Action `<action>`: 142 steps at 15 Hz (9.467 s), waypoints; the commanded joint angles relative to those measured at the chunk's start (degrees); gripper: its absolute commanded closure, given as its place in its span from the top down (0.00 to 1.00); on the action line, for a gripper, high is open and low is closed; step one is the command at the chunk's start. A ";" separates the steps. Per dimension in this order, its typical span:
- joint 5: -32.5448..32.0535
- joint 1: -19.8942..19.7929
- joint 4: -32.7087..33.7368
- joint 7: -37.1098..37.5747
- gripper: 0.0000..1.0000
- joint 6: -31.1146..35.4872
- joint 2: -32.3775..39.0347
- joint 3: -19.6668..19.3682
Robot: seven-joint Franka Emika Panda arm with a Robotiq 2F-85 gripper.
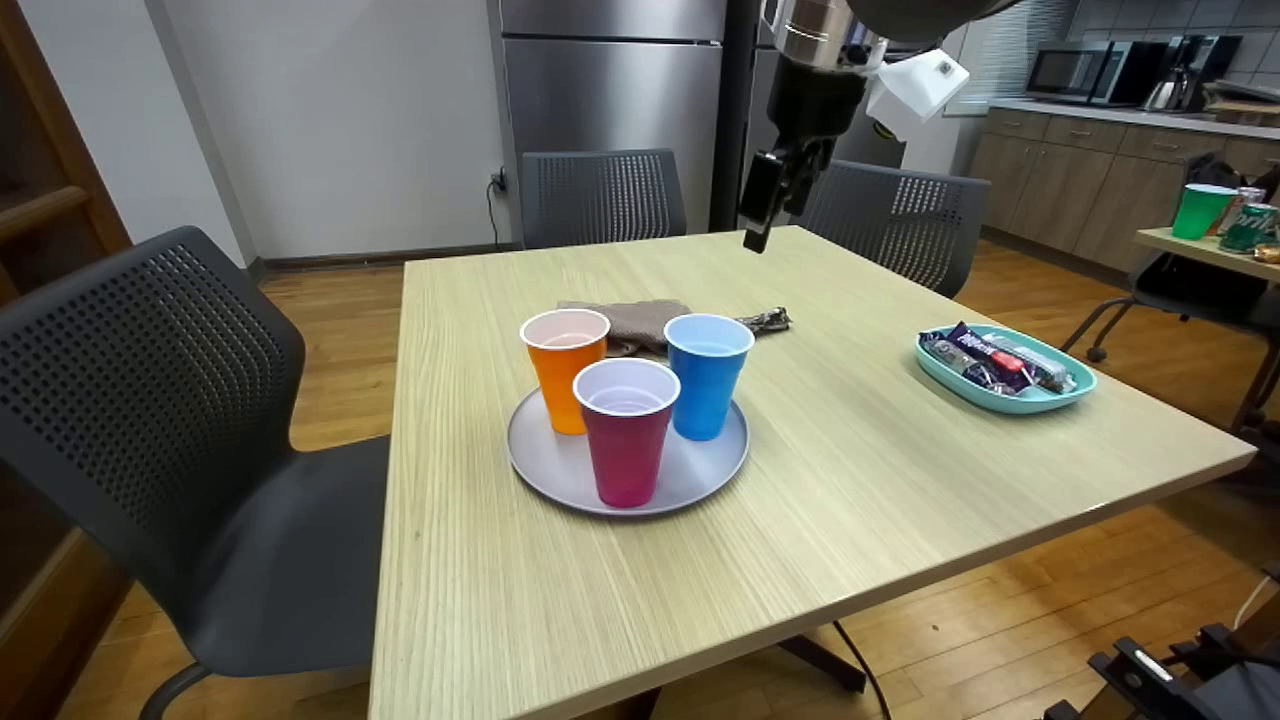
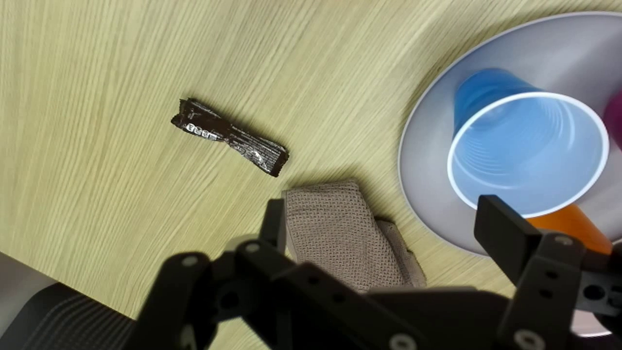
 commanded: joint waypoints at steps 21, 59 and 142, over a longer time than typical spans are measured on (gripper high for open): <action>9.61 -7.66 28.33 -3.35 1.00 -13.45 19.82 -0.44; 21.99 -1.90 44.74 49.04 1.00 -20.58 36.56 -9.22; 8.83 -9.23 11.52 22.64 0.03 -13.50 13.16 -13.41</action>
